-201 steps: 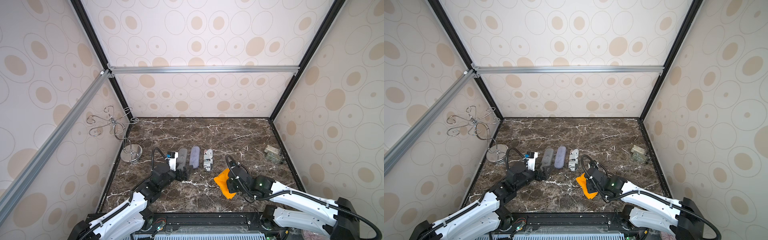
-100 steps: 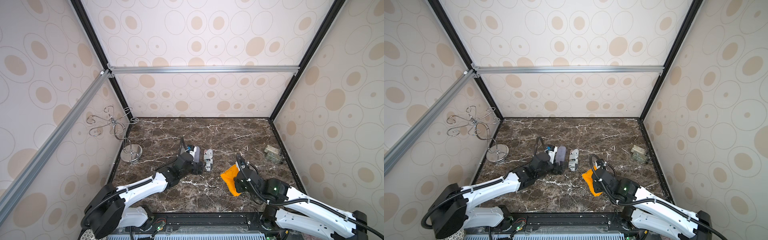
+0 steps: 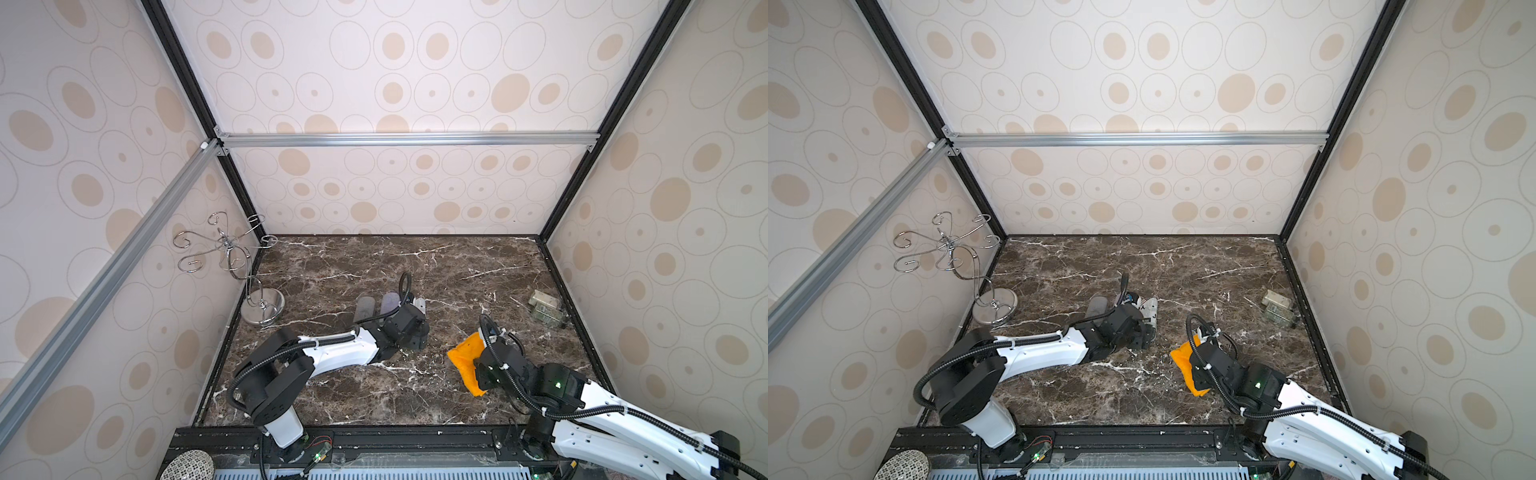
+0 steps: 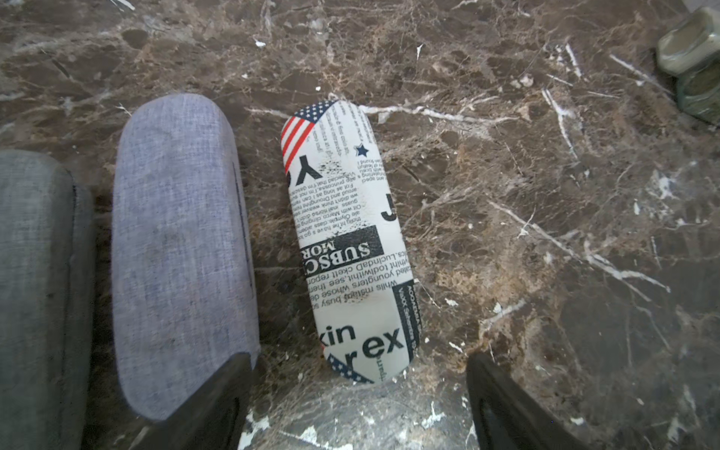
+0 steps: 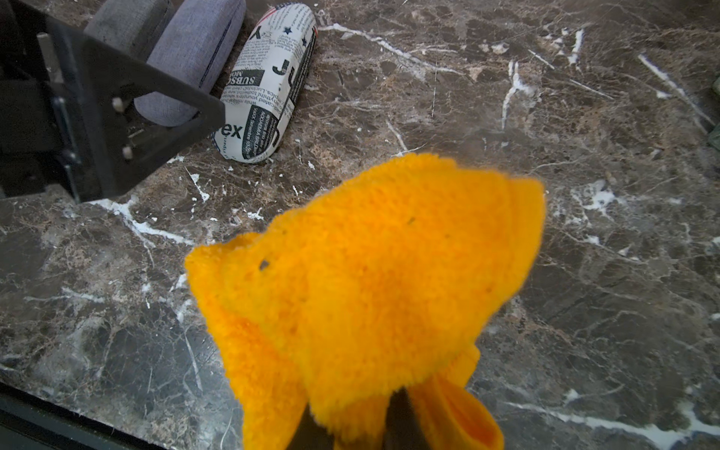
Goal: Wipe the eyeglass case
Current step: Pick up the cleaning item at the center of the board, then pick up the eyeglass case from the center of the board.
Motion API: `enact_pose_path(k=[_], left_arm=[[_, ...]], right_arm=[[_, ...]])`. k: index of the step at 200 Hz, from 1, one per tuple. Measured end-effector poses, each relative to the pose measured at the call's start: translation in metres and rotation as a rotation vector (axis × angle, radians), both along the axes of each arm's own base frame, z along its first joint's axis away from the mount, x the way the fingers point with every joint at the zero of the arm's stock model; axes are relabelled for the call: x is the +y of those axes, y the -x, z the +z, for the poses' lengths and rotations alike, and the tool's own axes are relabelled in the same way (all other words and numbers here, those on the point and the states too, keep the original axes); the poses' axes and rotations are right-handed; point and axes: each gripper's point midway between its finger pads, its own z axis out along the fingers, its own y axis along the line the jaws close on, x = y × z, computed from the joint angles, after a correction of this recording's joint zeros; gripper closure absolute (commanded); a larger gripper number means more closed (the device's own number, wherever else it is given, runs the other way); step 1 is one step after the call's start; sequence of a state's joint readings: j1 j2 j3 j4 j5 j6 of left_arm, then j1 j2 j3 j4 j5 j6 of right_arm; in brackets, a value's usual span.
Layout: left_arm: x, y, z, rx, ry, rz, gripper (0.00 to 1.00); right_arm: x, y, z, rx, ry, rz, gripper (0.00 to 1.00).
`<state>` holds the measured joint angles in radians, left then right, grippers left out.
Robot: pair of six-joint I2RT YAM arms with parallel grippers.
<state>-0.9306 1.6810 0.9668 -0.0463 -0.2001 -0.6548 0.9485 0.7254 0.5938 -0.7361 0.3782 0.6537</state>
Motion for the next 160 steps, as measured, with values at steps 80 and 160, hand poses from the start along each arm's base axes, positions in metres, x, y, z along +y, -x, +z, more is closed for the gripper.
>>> enact_pose_path(k=[80,160], left_arm=[[-0.022,-0.016,-0.016,0.006,-0.065,0.015,0.19],[-0.015,-0.017,-0.041,0.050,-0.163,0.049,0.24]], right_arm=[[-0.003,0.003,-0.007,0.018,0.005,-0.010,0.94],[-0.003,0.003,-0.007,0.018,0.003,-0.013,0.94]])
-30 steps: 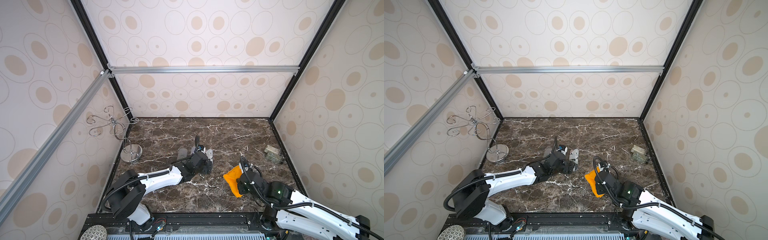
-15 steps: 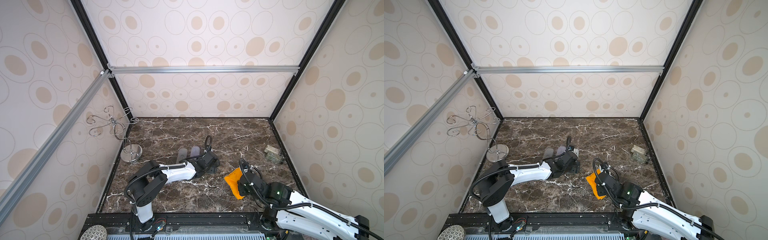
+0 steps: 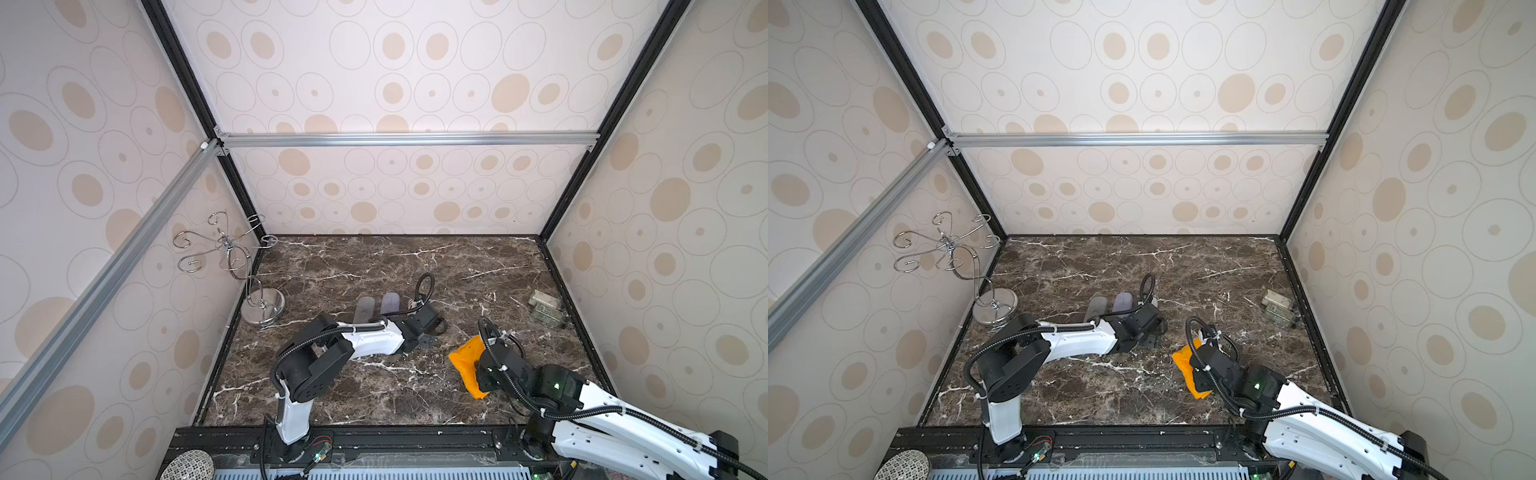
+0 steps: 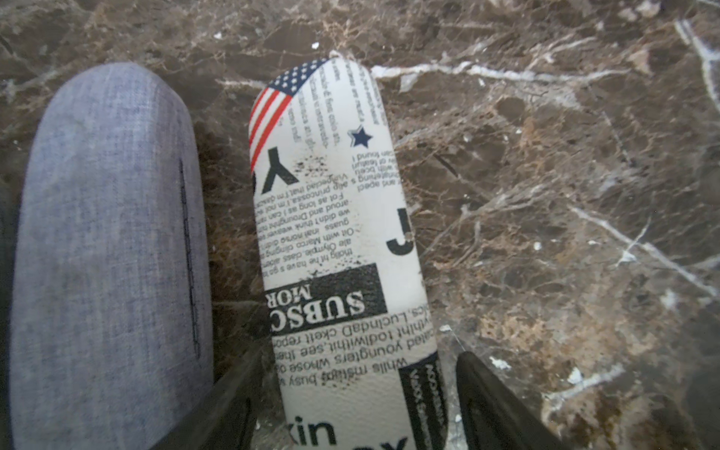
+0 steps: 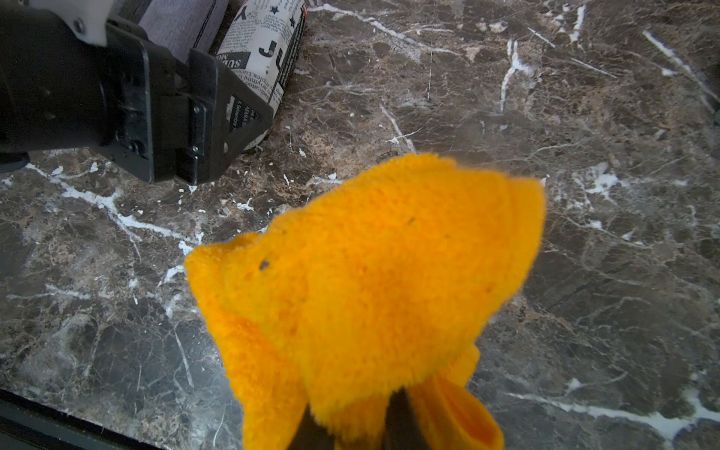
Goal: Wipe the eyeglass case
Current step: Pick up the eyeglass case from the center of the board.
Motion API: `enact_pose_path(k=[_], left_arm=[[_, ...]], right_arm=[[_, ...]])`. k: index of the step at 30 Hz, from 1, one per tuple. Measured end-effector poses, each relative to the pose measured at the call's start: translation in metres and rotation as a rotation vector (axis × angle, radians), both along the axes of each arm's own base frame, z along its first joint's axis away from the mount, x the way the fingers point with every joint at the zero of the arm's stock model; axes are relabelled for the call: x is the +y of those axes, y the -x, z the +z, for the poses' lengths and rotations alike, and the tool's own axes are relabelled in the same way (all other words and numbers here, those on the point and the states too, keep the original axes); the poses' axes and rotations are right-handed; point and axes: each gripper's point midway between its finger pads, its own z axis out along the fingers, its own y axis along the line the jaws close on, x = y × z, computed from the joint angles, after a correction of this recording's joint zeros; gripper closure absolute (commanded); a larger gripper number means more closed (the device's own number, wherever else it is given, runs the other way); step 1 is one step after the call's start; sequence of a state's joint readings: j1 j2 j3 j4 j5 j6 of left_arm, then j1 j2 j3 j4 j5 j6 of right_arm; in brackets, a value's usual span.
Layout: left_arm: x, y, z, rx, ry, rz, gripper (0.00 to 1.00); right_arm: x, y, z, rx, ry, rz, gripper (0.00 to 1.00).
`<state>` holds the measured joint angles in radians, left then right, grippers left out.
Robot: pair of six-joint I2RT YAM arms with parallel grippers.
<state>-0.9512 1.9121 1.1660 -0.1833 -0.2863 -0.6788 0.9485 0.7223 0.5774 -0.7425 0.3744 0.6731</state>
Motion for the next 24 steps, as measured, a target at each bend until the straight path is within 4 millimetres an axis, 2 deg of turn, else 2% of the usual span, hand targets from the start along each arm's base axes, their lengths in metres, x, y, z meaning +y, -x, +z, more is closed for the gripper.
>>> enact_pose_path(k=[11,24], left_arm=[[-0.002,0.001,-0.009,0.016,-0.018,0.002,0.29],[-0.004,-0.001,-0.013,0.022,-0.018,0.009,0.27]], right_arm=[[-0.001,0.001,-0.005,0.008,0.009,0.001,0.94],[-0.002,0.003,-0.008,0.016,0.015,0.003,0.95]])
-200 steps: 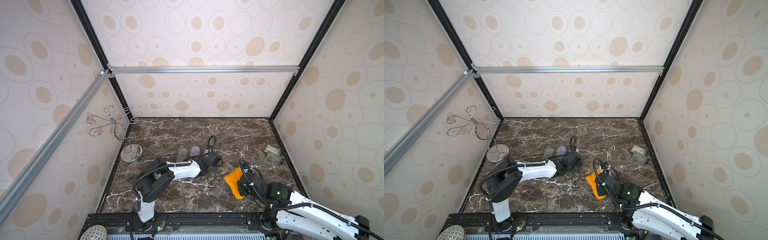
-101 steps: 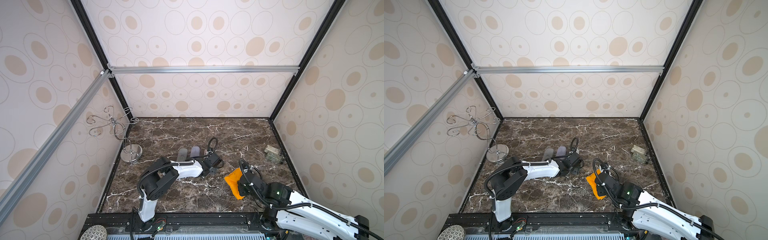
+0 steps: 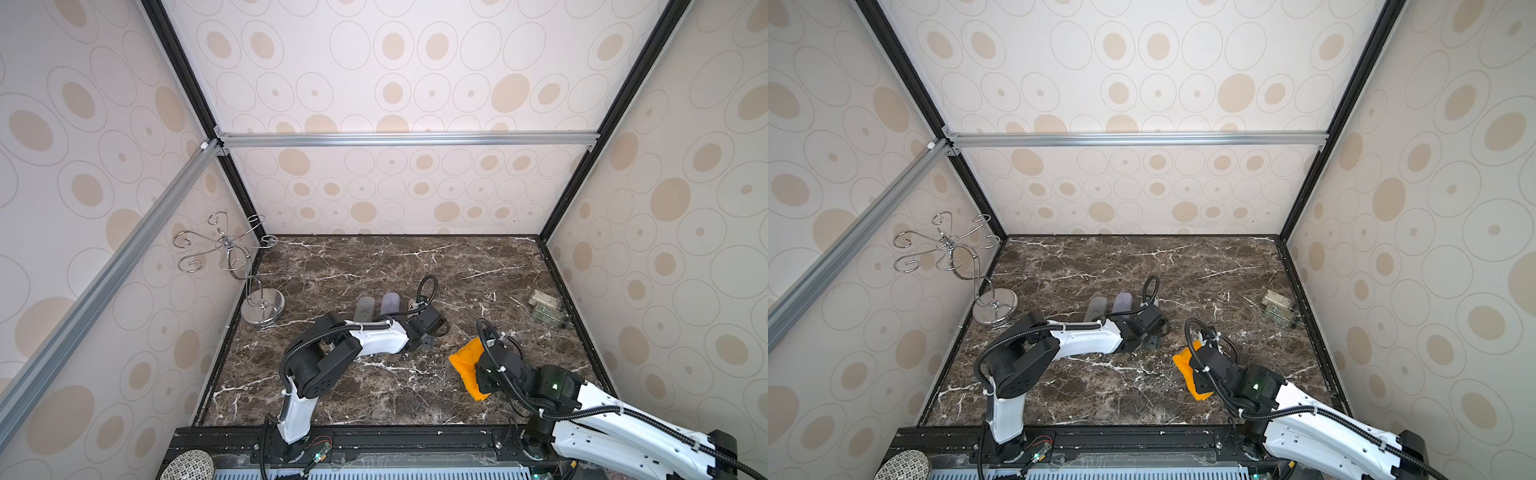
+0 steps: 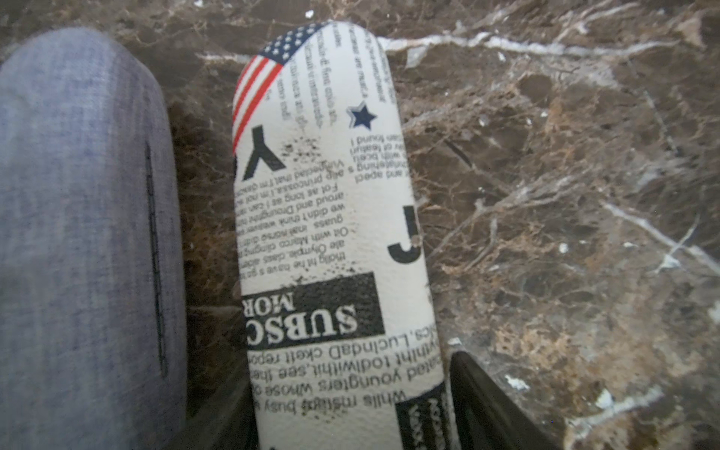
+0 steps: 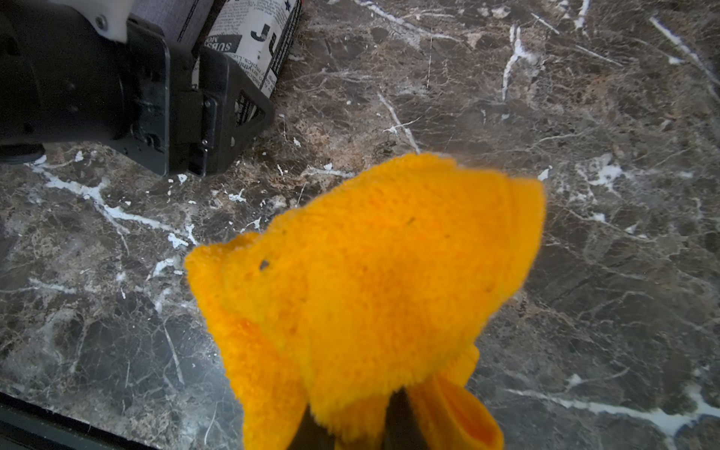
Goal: Wipe the eyeglass case
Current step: Pick up the eyeglass case from the center of the board.
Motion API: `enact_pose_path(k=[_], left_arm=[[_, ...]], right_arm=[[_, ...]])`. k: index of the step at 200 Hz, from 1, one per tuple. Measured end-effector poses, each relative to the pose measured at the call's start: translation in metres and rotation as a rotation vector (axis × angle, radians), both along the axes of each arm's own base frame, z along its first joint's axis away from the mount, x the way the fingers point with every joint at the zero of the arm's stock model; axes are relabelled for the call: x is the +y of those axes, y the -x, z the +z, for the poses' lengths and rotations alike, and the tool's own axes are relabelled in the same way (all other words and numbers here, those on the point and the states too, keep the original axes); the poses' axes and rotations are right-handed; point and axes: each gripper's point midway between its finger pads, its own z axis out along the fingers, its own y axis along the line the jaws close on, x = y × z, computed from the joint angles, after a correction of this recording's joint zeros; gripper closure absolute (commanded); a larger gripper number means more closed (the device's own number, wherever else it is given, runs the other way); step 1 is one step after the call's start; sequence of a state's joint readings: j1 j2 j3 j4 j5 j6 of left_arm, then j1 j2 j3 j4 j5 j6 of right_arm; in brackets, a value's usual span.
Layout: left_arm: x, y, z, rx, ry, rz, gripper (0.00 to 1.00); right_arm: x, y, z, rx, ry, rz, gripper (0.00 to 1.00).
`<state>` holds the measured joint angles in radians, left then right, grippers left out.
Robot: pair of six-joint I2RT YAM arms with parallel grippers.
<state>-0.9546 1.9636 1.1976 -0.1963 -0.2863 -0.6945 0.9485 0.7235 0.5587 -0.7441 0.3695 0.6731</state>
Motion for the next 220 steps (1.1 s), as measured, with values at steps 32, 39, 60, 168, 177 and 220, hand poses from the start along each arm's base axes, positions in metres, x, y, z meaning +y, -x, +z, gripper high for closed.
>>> enact_pose_path(k=[32,39,60,168,177,220], left_arm=[[-0.002,-0.003,-0.003,0.001,-0.003,0.006,0.31],[-0.003,-0.003,-0.003,0.000,-0.001,0.007,0.32],[-0.003,-0.004,-0.003,-0.001,-0.001,0.009,0.34],[0.023,0.032,0.046,-0.095,0.095,-0.166,0.42],[0.026,0.037,0.054,-0.113,0.115,-0.197,0.42],[0.038,0.070,0.069,-0.159,0.188,-0.359,0.50]], right_arm=[[0.000,0.000,0.000,0.002,0.000,0.001,0.95],[0.000,0.000,0.000,0.002,-0.001,0.001,0.95],[0.000,0.000,0.000,0.001,-0.001,0.001,0.95],[-0.008,0.000,0.017,-0.044,-0.007,-0.003,0.98],[-0.005,-0.002,0.021,-0.044,0.001,0.005,0.98],[0.019,-0.014,0.044,-0.033,0.037,0.084,0.99]])
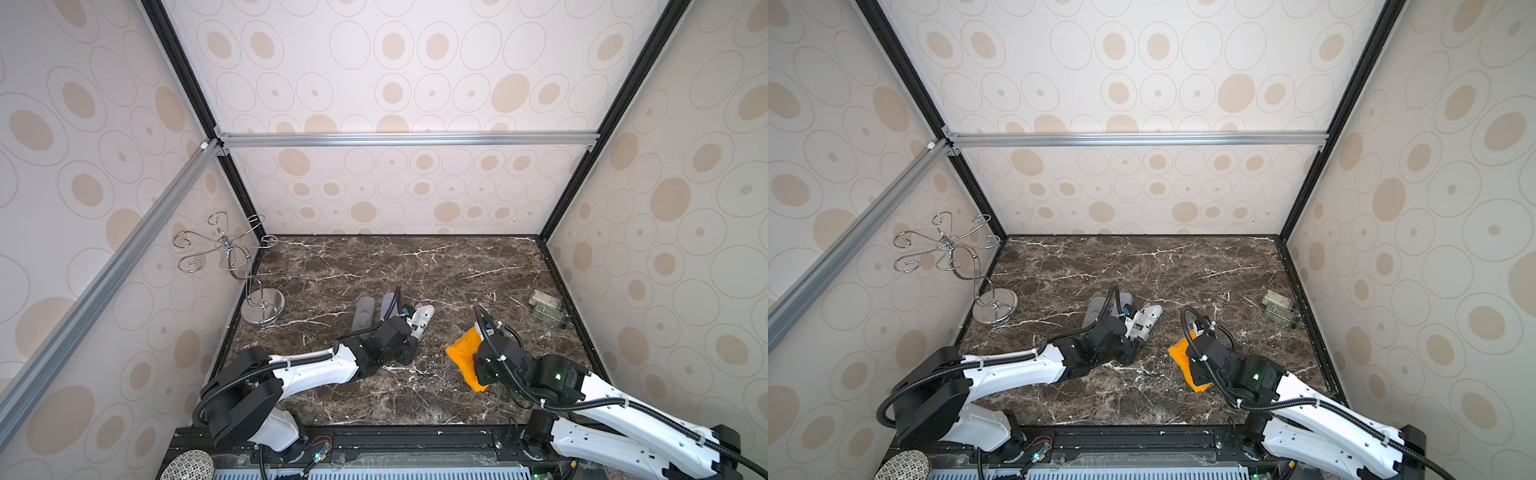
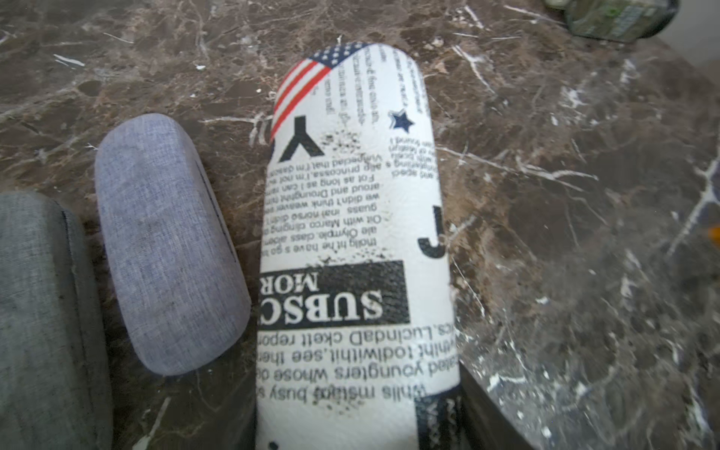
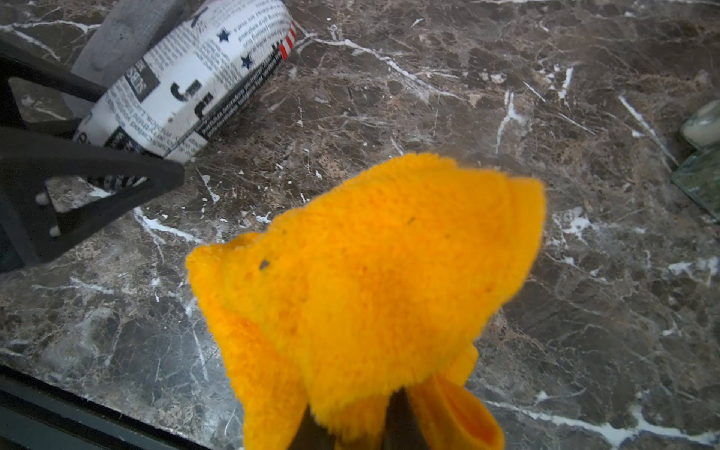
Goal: Wipe the eyeglass case
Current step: Pick up the eyeglass case from the center of the board, then wipe the dirt from the eyeglass case.
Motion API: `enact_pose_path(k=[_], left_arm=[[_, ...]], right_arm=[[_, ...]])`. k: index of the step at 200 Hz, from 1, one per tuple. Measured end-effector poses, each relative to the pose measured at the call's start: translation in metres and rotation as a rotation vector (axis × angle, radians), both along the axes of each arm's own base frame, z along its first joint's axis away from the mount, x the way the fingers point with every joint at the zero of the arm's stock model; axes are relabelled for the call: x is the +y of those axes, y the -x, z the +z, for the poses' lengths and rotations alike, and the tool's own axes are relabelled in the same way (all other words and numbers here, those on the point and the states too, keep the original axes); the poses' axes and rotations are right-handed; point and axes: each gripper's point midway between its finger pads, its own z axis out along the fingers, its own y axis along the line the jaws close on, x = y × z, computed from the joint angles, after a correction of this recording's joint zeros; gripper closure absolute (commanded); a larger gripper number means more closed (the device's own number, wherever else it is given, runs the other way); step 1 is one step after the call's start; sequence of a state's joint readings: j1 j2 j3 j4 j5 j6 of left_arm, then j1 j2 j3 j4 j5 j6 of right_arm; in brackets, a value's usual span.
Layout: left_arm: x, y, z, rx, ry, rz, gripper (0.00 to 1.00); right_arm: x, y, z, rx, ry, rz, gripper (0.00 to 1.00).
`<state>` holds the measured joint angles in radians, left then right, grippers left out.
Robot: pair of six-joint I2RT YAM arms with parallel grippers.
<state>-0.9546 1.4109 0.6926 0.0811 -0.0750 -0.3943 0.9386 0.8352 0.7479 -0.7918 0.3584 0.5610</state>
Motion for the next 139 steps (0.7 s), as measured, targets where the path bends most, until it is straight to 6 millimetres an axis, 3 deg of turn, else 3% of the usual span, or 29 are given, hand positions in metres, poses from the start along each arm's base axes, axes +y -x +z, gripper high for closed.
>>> enact_pose_path(k=[44,82,108,139], left_arm=[[0.011,0.025,-0.003,-0.010,0.048,-0.090,0.41],[-0.001,0.041,0.005,-0.034,0.086,-0.175,0.41],[-0.008,0.052,0.009,-0.049,0.105,-0.223,0.42],[-0.010,0.059,0.007,-0.053,0.095,-0.246,0.43]], right_arm=[[0.031,-0.022,0.023,0.039,-0.006,0.072,0.98],[0.052,-0.045,0.031,0.086,0.032,0.117,1.00],[0.062,-0.056,0.030,0.109,0.056,0.143,1.00],[0.071,-0.051,0.021,0.156,0.053,0.199,1.00]])
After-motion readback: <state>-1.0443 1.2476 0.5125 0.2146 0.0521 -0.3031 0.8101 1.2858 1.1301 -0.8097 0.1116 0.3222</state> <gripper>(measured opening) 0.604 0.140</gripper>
